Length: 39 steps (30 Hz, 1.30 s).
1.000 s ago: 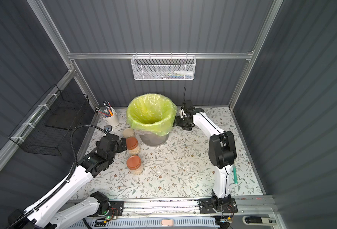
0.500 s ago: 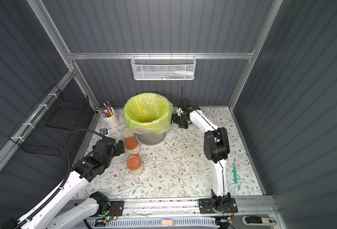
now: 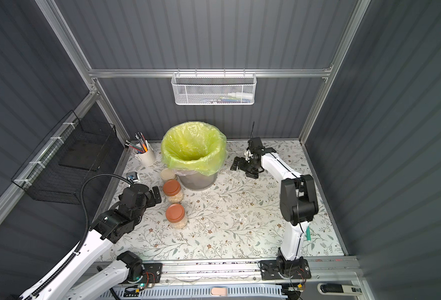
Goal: Empty expired oatmeal from jars
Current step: Move the trash bin to the center of the board, then pick up the jar from the center of the board.
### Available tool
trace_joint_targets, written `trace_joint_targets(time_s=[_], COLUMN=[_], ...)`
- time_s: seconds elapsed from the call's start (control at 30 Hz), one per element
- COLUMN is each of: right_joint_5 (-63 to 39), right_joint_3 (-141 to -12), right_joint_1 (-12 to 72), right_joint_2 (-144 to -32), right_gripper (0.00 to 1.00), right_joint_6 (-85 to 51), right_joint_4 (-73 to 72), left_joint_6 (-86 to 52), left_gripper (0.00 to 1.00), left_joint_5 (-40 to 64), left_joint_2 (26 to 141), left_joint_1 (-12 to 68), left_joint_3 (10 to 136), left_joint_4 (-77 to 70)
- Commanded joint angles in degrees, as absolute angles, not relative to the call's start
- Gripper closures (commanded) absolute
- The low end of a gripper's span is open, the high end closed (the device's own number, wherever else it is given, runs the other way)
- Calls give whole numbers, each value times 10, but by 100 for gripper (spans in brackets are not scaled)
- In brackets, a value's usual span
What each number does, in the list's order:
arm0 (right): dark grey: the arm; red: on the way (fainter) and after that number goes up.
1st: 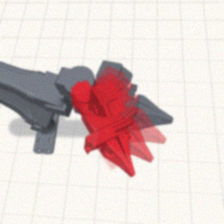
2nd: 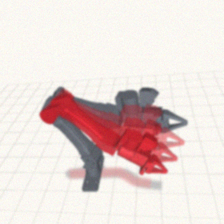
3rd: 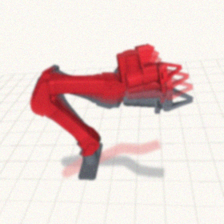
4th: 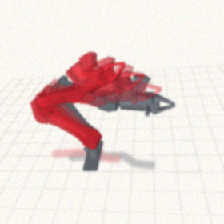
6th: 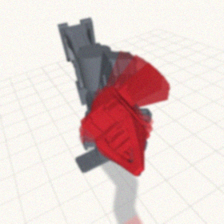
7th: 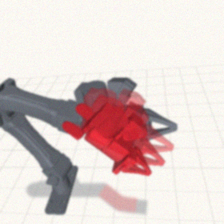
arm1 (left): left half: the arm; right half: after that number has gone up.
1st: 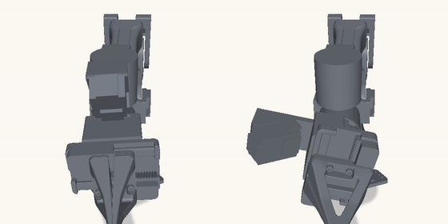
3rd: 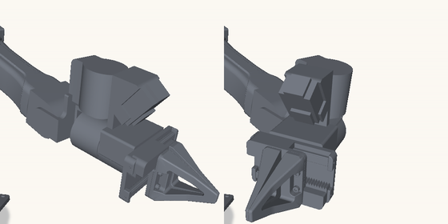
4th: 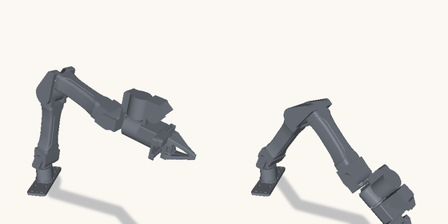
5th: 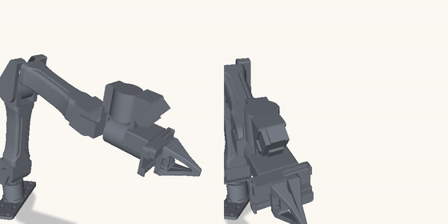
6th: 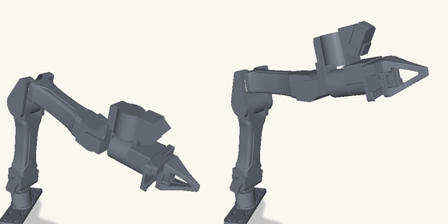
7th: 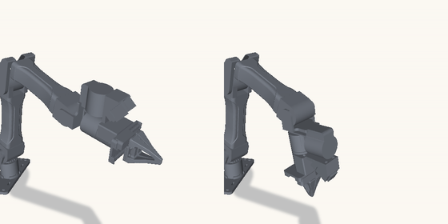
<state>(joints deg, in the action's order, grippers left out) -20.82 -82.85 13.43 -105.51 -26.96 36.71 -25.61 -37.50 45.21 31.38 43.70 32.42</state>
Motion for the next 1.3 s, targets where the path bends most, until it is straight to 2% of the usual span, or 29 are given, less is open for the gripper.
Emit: trace_joint_targets(time_s=[0.0,0.23,0.37,0.53,0.67,0.93,1.27], right_joint_5=[-199,-170,-141,-93,-60,-21,-13], right_joint_3=[-761,-615,-584,-584,-602,-679,-772], right_joint_1=[138,177,252,371,454,556,624], right_joint_2=[-986,-837,-771,-743,-756,-853,-959], right_gripper=[1,1,1,1,1,1,1], right_joint_6=[-272,-273,-286,-305,-304,-283,-244], right_joint_4=[350,357,367,347,317,313,319], left_joint_6=[-264,-304,-320,-324,-335,-384,-423], left_gripper=[0,0,0,0,0,0,0], left_joint_5=[-377,-377,-354,-326,-317,-335,-362], left_joint_2=[435,400,391,386,382,340,335], left_joint_1=[309,309,309,309,309,309,309], left_joint_3=[432,424,415,403,402,398,384], left_joint_4=[339,364,376,378,392,440,463])
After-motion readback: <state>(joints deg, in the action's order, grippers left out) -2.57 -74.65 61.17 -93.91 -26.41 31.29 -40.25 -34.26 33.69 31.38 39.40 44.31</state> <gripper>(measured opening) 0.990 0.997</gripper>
